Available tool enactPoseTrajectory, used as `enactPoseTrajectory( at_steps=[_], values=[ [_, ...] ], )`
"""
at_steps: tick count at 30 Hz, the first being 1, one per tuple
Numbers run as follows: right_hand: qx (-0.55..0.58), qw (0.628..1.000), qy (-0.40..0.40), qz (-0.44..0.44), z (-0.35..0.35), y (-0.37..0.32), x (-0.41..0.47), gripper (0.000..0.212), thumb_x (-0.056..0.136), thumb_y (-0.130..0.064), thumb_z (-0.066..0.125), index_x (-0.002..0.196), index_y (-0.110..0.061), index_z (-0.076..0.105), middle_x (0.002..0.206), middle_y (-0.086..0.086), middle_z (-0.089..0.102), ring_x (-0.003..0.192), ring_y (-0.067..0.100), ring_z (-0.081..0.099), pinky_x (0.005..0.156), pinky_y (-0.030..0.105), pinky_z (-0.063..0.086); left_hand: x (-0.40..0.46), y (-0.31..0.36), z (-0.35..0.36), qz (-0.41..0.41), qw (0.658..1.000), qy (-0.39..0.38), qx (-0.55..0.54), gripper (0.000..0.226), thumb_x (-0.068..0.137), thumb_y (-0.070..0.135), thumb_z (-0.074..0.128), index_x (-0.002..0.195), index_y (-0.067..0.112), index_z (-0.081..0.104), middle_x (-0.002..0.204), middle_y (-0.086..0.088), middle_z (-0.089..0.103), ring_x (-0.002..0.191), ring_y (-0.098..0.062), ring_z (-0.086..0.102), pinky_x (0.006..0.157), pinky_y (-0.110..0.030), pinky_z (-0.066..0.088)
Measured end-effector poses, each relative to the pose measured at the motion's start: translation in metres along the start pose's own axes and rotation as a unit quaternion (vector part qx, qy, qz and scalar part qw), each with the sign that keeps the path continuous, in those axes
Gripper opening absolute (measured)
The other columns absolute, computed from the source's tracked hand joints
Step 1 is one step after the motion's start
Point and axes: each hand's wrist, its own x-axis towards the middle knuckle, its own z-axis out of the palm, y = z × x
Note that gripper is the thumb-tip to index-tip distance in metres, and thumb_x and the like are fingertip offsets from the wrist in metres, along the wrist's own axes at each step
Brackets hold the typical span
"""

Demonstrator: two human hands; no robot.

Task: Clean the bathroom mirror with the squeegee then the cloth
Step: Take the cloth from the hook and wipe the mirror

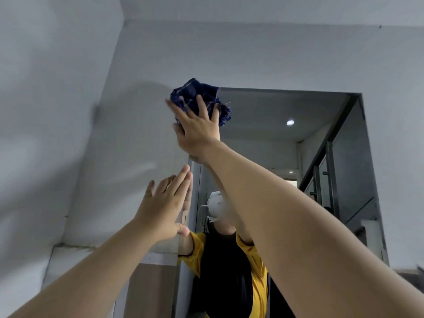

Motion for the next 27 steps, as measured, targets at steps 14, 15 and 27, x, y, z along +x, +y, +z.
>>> enactPoseTrajectory(
  at_steps=[14,15,27],
  values=[
    [-0.025,0.999,0.044,0.003,-0.017,0.086,-0.087,0.058,0.099,-0.035,0.034,0.152,-0.038,0.012,0.161,-0.008,0.020,0.150,0.027,0.006,0.114,0.064,0.005,-0.001,0.000,-0.001,0.000,0.999,-0.028,-0.026,0.128,0.069,0.059,0.068,0.141,0.018,-0.030,0.149,0.006,-0.037,0.144,-0.025,0.000,0.115,-0.052,0.010],
    [-0.022,0.998,0.054,0.017,-0.021,0.097,-0.093,0.058,0.097,-0.034,0.038,0.151,-0.038,0.016,0.162,-0.005,0.013,0.149,0.027,0.010,0.115,0.062,0.007,-0.001,0.000,-0.001,0.002,0.999,-0.029,-0.022,0.128,0.069,0.060,0.067,0.141,0.017,-0.030,0.148,0.006,-0.039,0.143,-0.025,0.001,0.115,-0.052,0.011],
    [-0.056,0.963,0.105,0.240,-0.049,0.174,-0.136,0.059,0.091,-0.045,0.043,0.146,-0.045,0.022,0.163,-0.005,0.010,0.149,0.030,-0.007,0.101,0.078,-0.008,-0.001,-0.001,-0.004,0.005,0.999,-0.043,-0.027,0.132,0.068,0.059,0.068,0.133,0.014,-0.037,0.146,0.004,-0.042,0.143,-0.027,0.002,0.115,-0.054,0.013]
  ],
)
